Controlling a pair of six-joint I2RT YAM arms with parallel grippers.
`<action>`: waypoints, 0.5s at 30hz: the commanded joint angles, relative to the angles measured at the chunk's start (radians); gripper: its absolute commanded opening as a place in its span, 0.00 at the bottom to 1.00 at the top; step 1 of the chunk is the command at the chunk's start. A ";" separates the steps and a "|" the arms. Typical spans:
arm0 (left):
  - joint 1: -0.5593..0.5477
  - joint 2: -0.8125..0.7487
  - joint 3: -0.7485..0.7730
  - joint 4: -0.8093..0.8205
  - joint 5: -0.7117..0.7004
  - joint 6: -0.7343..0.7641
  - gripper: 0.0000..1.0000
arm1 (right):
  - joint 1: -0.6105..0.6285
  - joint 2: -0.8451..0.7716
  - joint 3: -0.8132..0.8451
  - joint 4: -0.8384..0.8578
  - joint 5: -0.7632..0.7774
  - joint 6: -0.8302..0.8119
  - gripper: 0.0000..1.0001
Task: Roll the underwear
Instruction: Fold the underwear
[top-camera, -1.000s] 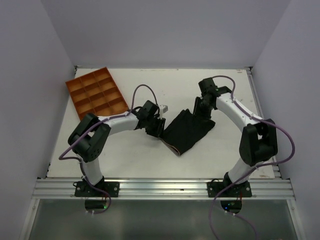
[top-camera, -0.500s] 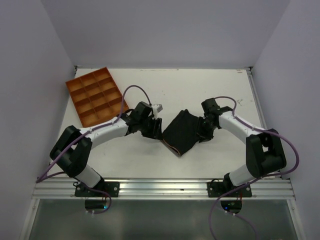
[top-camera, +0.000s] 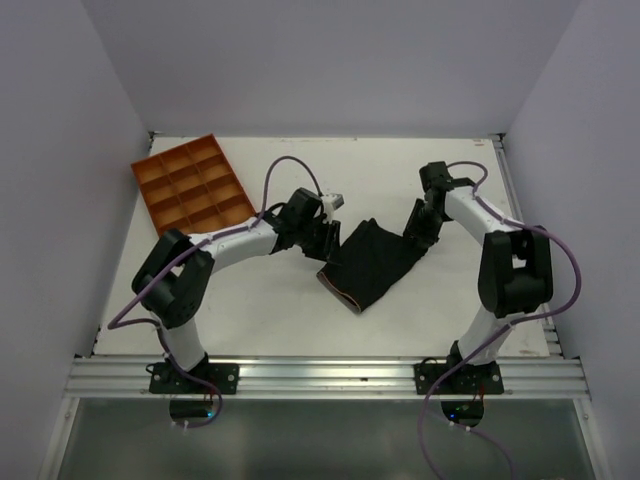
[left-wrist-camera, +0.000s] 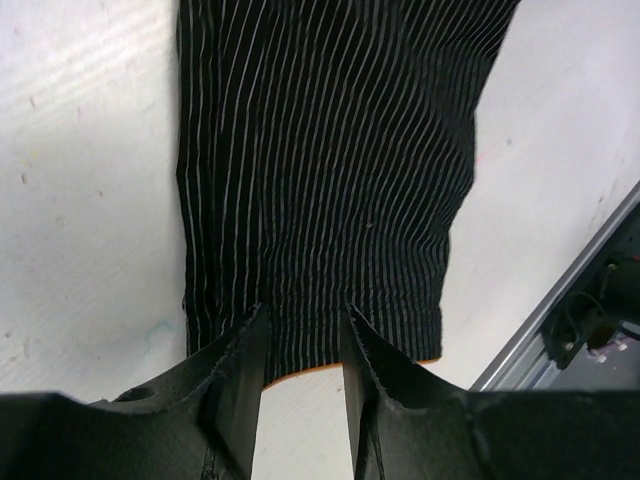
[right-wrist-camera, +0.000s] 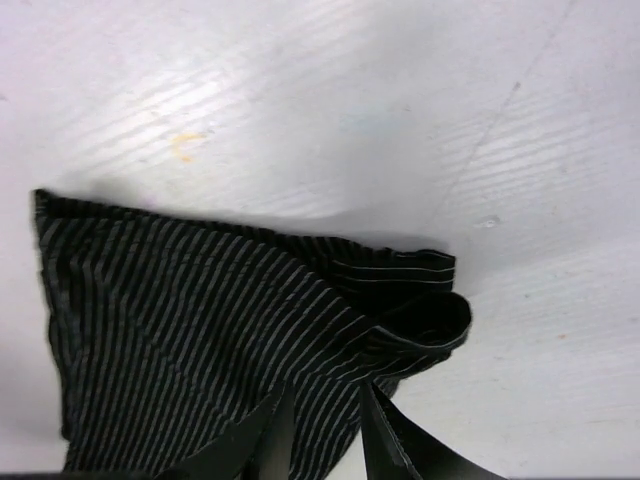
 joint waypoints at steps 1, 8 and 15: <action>-0.007 0.009 -0.053 0.045 0.016 0.011 0.38 | -0.007 0.039 0.041 -0.052 0.062 -0.023 0.36; -0.008 0.032 -0.150 0.080 -0.020 0.022 0.37 | -0.020 0.117 0.034 -0.031 0.135 -0.059 0.36; -0.024 0.020 -0.204 0.111 -0.007 0.023 0.37 | -0.030 0.099 -0.023 -0.012 0.218 -0.083 0.36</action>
